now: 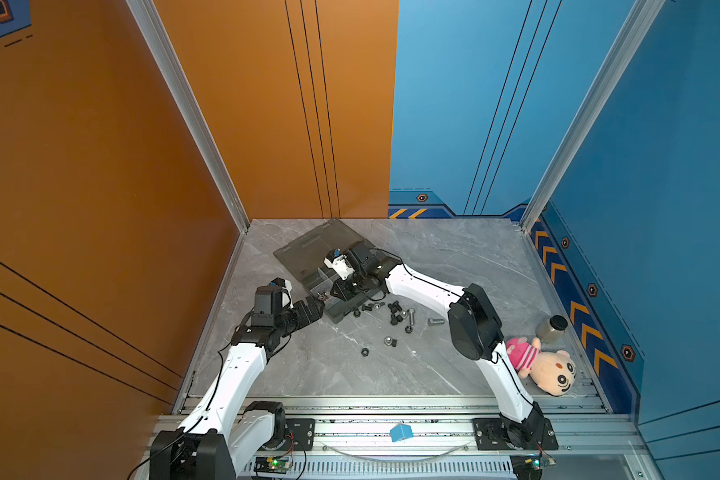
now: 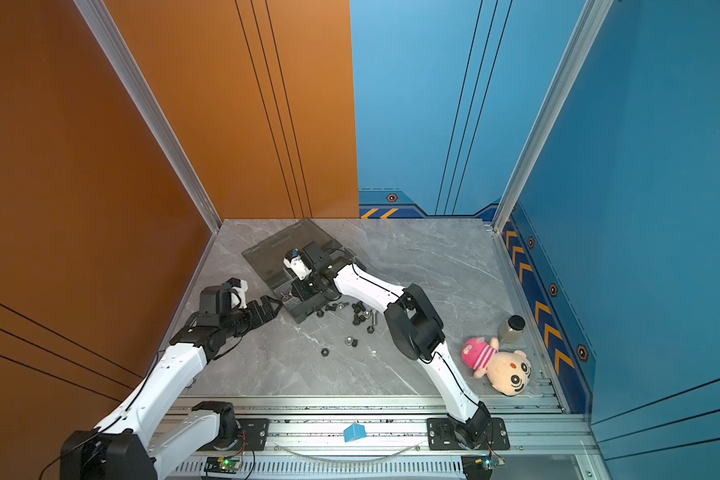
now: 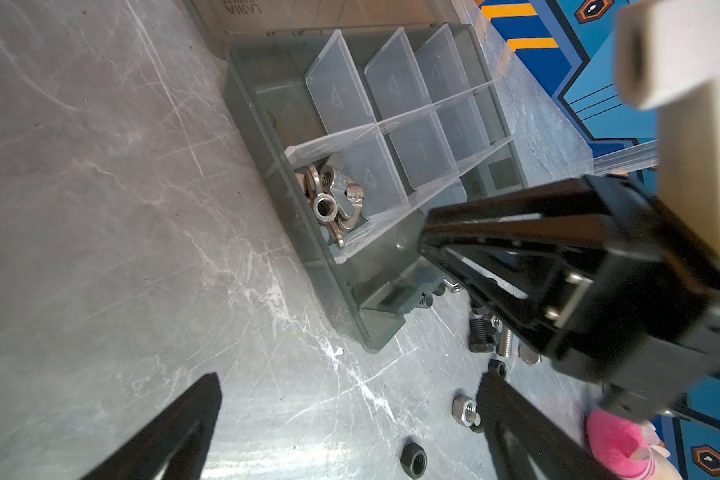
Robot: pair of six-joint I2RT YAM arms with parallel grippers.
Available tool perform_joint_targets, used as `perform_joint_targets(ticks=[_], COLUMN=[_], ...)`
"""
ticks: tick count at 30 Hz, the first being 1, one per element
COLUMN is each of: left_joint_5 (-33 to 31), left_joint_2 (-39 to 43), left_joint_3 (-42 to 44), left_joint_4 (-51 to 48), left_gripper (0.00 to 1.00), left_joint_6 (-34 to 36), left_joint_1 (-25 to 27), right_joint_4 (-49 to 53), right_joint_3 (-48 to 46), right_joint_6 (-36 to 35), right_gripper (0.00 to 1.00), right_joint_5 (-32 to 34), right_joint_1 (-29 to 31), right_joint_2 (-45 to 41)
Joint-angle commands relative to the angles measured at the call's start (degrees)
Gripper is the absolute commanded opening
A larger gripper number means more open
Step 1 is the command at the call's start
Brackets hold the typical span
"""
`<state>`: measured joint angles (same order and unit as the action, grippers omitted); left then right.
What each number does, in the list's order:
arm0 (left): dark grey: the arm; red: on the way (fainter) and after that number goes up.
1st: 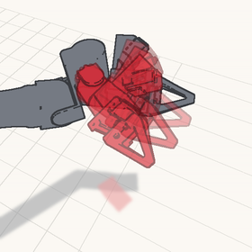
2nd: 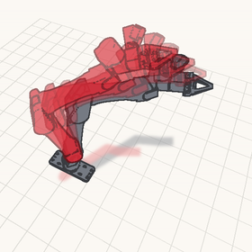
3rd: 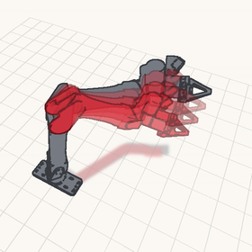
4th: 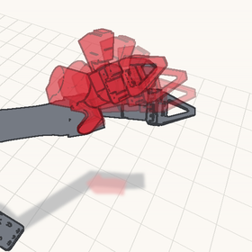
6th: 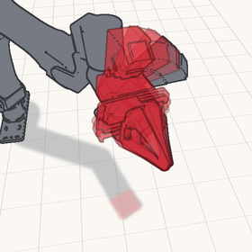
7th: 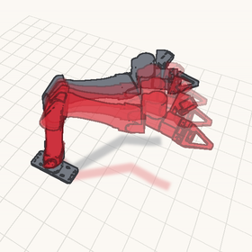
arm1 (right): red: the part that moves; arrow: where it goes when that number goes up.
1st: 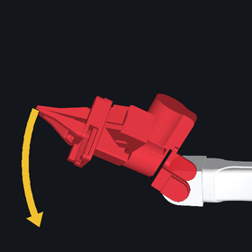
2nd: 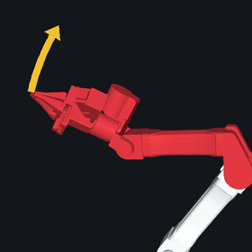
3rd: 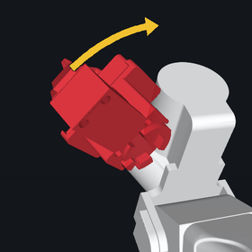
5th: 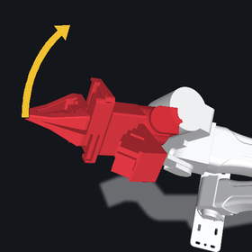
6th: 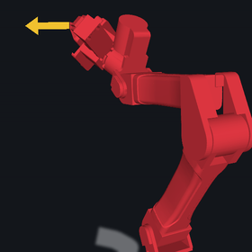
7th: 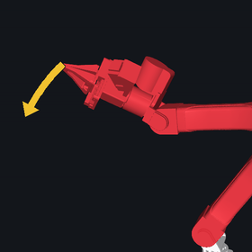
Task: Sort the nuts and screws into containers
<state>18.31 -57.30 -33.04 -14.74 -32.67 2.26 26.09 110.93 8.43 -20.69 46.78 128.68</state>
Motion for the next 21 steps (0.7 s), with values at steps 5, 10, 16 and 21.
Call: perform_joint_targets(ticks=[5, 10, 16, 21], left_joint_5=[0.0, -1.51, -3.52, -5.92], left_joint_2=[0.7, 0.43, -0.26, -1.04], left_joint_3=[1.04, 0.85, 0.25, -0.26], left_joint_4=[0.28, 0.24, 0.24, 0.24], left_gripper=[0.98, 0.98, 0.98, 0.98], left_joint_6=[-0.58, -0.86, -1.26, -1.6], left_joint_1=[0.94, 3.07, 6.72, 10.21], right_joint_4=[-2.1, -1.59, -1.08, -0.95], right_joint_3=[-12.22, -20.2, -29.04, -35.71], right_joint_6=[0.1, 1.66, 3.32, 4.71], right_gripper=[0.28, 0.3, 0.32, 0.34], right_joint_5=[3.96, 7.26, 10.36, 12.5], right_joint_1=[-1.79, -3.31, -5.16, -6.26], right_joint_2=[-15.4, -22.59, -30.07, -35.39])
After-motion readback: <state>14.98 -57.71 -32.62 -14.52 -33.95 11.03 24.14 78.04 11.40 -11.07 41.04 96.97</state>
